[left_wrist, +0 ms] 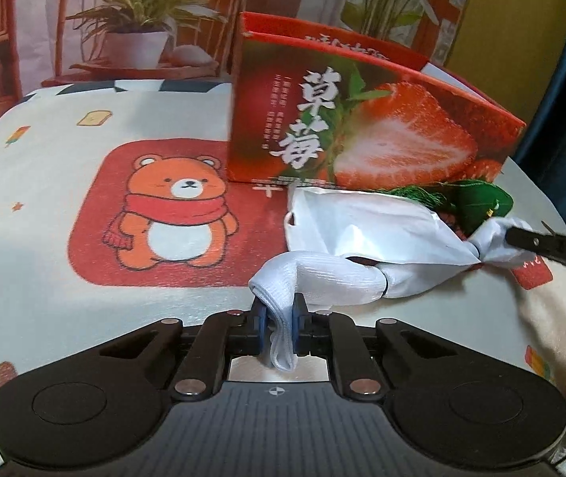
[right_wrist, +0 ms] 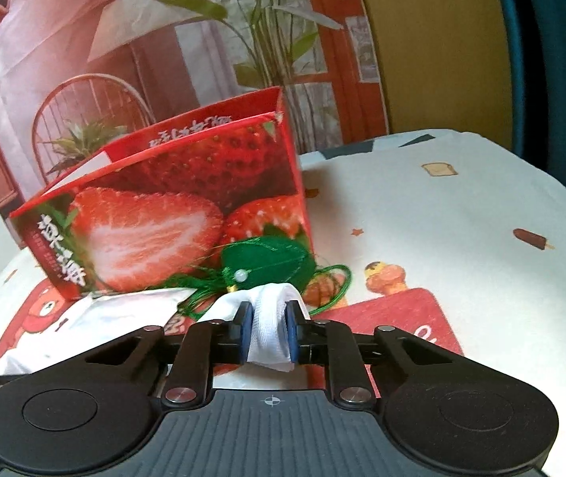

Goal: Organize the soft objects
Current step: 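Grasp the white socks with the left tool while the right tool grasps them too, then lift the white socks with both tools and carry them over the red box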

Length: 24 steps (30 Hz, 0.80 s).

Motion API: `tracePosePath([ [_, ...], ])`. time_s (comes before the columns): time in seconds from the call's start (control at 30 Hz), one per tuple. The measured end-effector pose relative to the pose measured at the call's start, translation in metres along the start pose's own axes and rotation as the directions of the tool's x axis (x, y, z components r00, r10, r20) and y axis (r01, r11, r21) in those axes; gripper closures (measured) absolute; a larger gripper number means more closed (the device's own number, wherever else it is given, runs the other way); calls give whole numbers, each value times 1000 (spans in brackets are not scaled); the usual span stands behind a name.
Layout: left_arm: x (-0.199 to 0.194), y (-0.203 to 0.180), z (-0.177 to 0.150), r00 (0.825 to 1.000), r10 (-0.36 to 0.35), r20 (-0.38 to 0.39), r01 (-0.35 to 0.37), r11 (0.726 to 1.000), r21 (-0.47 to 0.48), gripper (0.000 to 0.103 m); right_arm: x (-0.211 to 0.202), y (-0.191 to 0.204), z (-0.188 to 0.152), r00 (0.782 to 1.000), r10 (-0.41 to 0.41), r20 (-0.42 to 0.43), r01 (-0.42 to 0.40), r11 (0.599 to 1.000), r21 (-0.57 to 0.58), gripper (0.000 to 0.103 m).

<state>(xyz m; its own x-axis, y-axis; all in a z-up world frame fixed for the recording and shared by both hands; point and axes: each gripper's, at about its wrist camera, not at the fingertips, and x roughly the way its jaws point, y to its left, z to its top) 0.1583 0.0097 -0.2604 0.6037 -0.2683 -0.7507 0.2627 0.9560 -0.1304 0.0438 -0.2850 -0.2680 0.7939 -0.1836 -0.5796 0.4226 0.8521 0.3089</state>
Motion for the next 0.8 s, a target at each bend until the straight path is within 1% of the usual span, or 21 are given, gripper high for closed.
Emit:
tracePosePath([
  [0.2, -12, 17, 1, 999, 50, 11, -49, 996, -73, 91, -8, 6, -10, 997, 55, -49, -54, 998, 25, 89],
  [0.33, -14, 26, 0, 996, 91, 6, -89, 990, -112, 91, -10, 18, -16, 994, 79, -73, -80, 997, -10, 90],
  [0.43, -12, 33, -1, 995, 101, -13, -101, 985, -142, 91, -10, 25, -18, 992, 92, -83, -95, 995, -36, 90],
  [0.5, -11, 34, -1, 995, 103, -14, -104, 984, -144, 90, -9, 27, -20, 991, 97, -90, -101, 994, -43, 90],
  [0.67, -11, 27, -1, 992, 124, -8, -124, 986, -109, 90, -7, 26, -21, 991, 98, -96, -102, 994, -40, 90],
  [0.8, -11, 26, -1, 992, 125, -8, -125, 986, -107, 90, -5, 26, -22, 990, 97, -98, -101, 994, -42, 91],
])
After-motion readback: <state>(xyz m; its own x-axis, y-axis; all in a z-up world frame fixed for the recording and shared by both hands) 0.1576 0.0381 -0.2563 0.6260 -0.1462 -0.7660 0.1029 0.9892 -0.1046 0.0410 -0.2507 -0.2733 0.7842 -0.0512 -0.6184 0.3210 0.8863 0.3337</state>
